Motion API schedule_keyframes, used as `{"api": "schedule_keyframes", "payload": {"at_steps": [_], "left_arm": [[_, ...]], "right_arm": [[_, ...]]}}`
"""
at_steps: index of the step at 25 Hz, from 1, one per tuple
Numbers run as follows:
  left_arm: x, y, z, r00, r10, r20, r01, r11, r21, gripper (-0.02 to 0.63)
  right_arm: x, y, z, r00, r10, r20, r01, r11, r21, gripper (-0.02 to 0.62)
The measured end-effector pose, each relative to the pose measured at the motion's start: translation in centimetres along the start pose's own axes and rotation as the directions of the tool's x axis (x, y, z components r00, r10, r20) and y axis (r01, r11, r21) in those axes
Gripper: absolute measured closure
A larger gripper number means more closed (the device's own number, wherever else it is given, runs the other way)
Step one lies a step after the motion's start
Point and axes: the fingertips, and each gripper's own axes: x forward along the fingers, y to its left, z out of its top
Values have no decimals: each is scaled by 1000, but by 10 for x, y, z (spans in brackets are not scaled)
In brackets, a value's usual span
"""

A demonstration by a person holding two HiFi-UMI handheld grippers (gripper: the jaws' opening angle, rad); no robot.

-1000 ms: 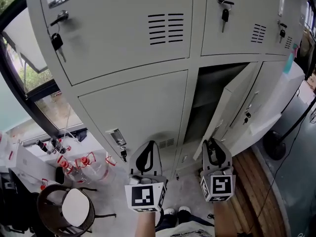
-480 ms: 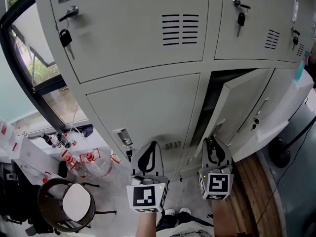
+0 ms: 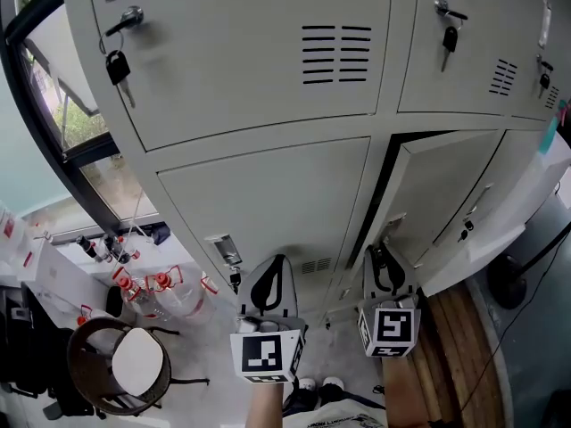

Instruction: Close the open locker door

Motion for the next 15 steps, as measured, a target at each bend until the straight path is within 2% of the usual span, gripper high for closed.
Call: {"api": "schedule_keyframes", "payload": {"at_steps": [6,8,15], "left_arm": [[2,3,2,1000,16,4,-16,1000,6,606],[2,5,2,1000,21,5,-21,1000,9,606],[2,9,9,999,43,3,-43,999,29,606]], "right_arm": [[10,1,-1,1000,23,2,-23,1000,12,518],[13,3,-2,999,33,-1,-33,999,21,547],[22,7,-2,998,63,4,-63,997,39,564]]}}
